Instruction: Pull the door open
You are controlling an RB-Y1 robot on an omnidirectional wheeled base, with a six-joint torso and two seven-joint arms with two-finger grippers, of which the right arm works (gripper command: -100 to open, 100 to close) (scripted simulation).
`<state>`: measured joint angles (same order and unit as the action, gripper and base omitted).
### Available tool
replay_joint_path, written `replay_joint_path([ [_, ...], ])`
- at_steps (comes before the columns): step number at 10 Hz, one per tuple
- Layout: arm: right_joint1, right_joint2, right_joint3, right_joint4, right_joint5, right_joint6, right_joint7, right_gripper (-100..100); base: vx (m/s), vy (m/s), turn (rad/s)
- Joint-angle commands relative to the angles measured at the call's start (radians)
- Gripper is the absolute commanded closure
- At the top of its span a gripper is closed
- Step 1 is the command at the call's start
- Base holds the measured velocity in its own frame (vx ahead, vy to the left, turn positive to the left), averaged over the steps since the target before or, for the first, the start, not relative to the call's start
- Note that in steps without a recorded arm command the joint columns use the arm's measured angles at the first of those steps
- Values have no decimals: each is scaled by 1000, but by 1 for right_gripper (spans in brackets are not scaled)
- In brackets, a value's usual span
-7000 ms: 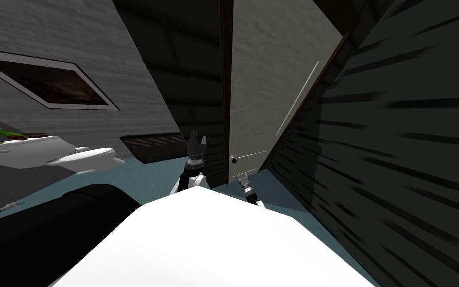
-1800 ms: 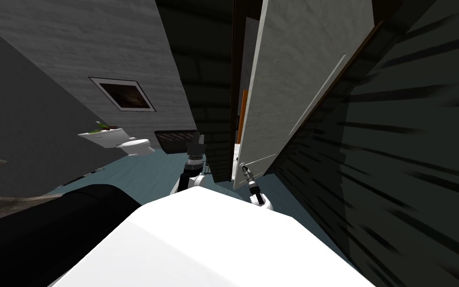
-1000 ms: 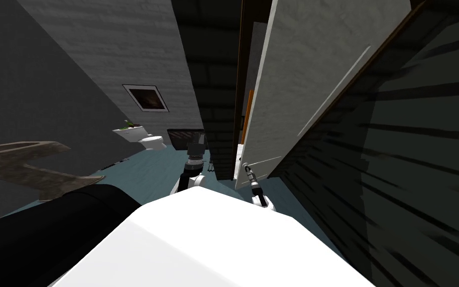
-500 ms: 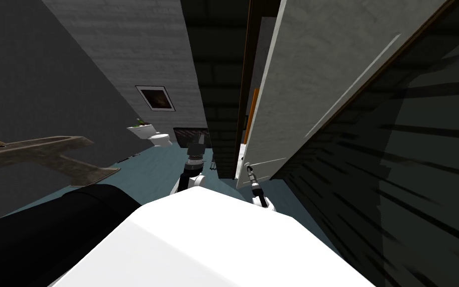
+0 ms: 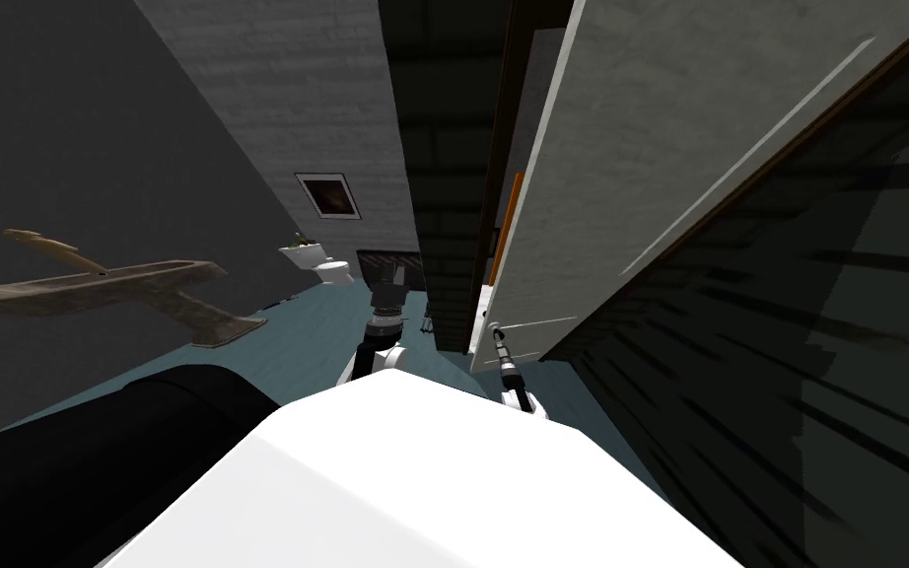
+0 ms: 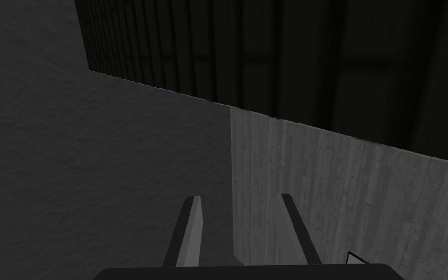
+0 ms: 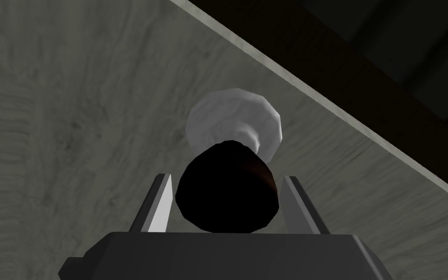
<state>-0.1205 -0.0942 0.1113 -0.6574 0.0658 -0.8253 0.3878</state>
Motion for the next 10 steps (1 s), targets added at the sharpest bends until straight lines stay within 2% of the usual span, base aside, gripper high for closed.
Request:
replay_joint_path([
  [1, 2, 6, 1, 4, -17, -5, -50, 100, -32, -27, 139],
  [2, 2, 6, 1, 4, -17, -5, -54, 100, -23, -19, 61],
  [4, 7, -1, -9, -1, -50, -4, -120, 100, -31, -24, 173],
  [5, 7, -1, -9, -1, -50, -4, -135, 100, -33, -29, 87],
  [6, 10, -4, -15, -4, -66, -4, -170, 100, -33, -23, 129],
  [7, 10, -4, -15, -4, -66, -4, -175, 100, -22, -20, 69],
  [9, 16, -10, -25, -9, -100, -3, -239, 100, -34, -34, 180],
  [10, 16, -10, -25, -9, -100, -3, -256, 100, -29, -36, 76],
])
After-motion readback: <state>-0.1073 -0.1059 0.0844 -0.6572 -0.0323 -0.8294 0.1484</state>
